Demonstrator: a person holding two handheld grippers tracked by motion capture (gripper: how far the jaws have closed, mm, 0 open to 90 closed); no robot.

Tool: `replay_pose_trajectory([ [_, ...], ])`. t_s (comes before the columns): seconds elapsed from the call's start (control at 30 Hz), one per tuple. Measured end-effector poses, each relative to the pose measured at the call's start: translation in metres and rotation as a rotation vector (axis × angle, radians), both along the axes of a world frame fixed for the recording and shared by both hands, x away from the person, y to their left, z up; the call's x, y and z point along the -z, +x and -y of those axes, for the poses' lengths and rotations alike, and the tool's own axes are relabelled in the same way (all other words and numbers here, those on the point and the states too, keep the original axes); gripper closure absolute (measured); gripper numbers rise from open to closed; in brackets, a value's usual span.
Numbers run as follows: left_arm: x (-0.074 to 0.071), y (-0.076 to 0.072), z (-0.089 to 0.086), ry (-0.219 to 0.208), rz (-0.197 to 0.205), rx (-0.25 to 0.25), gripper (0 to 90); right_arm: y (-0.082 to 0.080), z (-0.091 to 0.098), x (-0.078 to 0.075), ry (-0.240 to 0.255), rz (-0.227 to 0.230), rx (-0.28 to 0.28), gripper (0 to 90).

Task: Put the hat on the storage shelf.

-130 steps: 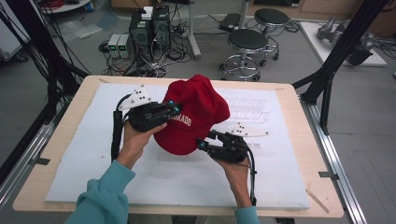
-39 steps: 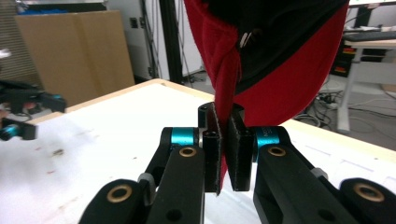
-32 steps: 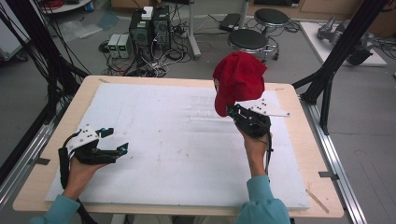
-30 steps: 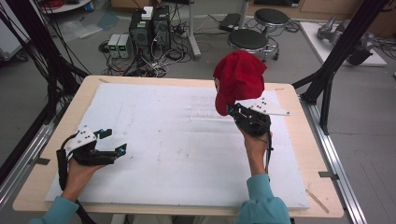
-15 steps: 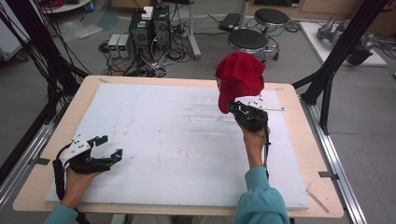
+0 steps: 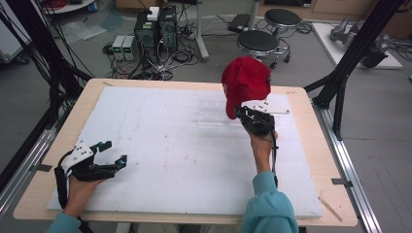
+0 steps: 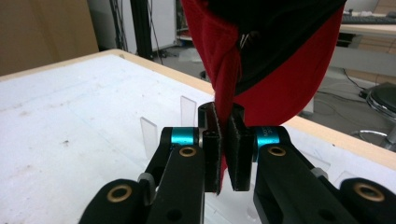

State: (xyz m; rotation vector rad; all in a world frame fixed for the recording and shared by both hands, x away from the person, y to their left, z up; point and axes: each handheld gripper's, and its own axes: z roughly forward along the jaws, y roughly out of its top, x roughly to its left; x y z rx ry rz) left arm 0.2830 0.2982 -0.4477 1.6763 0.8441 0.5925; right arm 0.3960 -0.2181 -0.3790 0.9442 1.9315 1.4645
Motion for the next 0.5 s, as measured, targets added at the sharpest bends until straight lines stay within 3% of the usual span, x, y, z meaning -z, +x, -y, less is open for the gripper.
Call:
replay_pose_trajectory([
  [0.2,0.0002,-0.0004,-0.0003,-0.007,0.005,-0.001,15.1,0.0042,-0.0056,0.0063,-0.026,-0.046,0.006,86.2],
  [0.5,0.0003,-0.0004,-0.0018,-0.020,0.003,-0.007,15.1,0.0048,-0.0053,0.0096,-0.022,-0.089,0.026,85.9],
])
